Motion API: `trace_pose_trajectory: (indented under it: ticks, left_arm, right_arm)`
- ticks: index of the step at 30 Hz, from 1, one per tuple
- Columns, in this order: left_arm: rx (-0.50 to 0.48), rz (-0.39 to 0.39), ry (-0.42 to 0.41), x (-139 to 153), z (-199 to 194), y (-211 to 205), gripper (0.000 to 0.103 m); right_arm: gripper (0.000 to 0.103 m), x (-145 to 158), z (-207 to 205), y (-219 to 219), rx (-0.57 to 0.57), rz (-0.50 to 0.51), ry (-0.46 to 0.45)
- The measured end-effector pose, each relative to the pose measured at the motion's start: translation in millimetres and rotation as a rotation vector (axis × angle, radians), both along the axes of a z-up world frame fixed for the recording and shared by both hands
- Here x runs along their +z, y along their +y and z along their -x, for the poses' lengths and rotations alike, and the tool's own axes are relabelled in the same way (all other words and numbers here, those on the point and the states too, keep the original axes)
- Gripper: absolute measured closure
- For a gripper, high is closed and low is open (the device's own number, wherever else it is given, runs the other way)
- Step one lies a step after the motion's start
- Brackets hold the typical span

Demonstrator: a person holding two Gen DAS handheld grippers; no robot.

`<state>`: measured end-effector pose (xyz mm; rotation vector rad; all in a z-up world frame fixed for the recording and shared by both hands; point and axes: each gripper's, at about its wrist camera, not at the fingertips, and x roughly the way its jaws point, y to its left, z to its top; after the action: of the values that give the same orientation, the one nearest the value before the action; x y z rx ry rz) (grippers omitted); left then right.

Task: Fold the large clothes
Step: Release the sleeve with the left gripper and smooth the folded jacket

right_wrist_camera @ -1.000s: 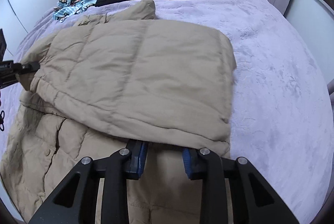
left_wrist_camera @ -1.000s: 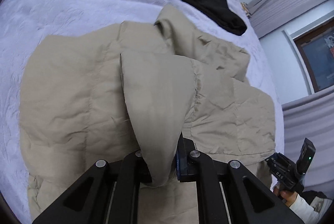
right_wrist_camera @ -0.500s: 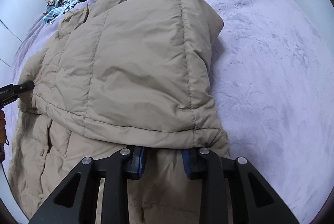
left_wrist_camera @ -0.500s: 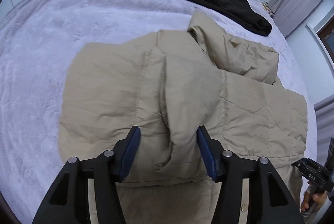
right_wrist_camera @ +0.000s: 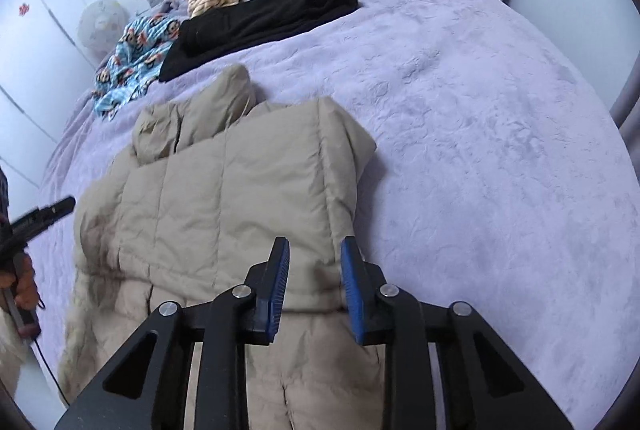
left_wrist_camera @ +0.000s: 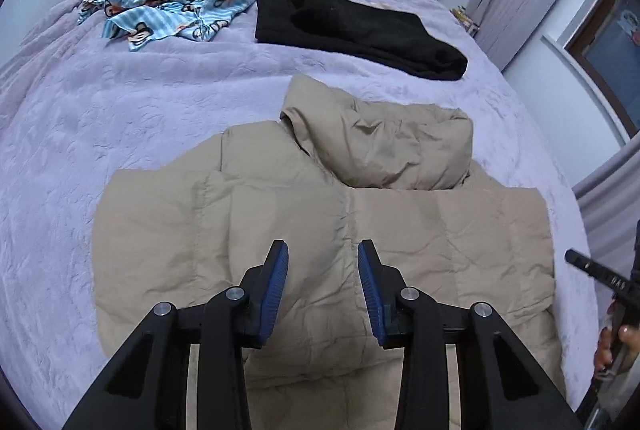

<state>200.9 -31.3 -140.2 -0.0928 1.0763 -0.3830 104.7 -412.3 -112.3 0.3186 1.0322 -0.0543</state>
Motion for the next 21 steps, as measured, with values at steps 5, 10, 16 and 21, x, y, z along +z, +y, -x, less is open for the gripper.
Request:
trace_pose_trajectory:
  ticks: [5,10,16,21]
  left_arm:
    - [0.045,-0.076,0.087,-57,-14,-2,0.064]
    - [0.006,-0.106,0.079,-68,-14,-12,0.064]
    - [0.033,-0.159,0.068,-51,-4,-8,0.062]
    - [0.046,-0.186,0.067,-34,23,9,0.052]
  right_arm:
    - [0.076,-16,-46,-1,0.002,-0.021,-0.018]
    - [0.081,-84,-72,-7,0.01,-0.04,0.103]
    - [0.078,-77,-68,-5,0.001,-0.027,0.101]
    - [0.069,-43,-39,2,0.011,0.029,0.087]
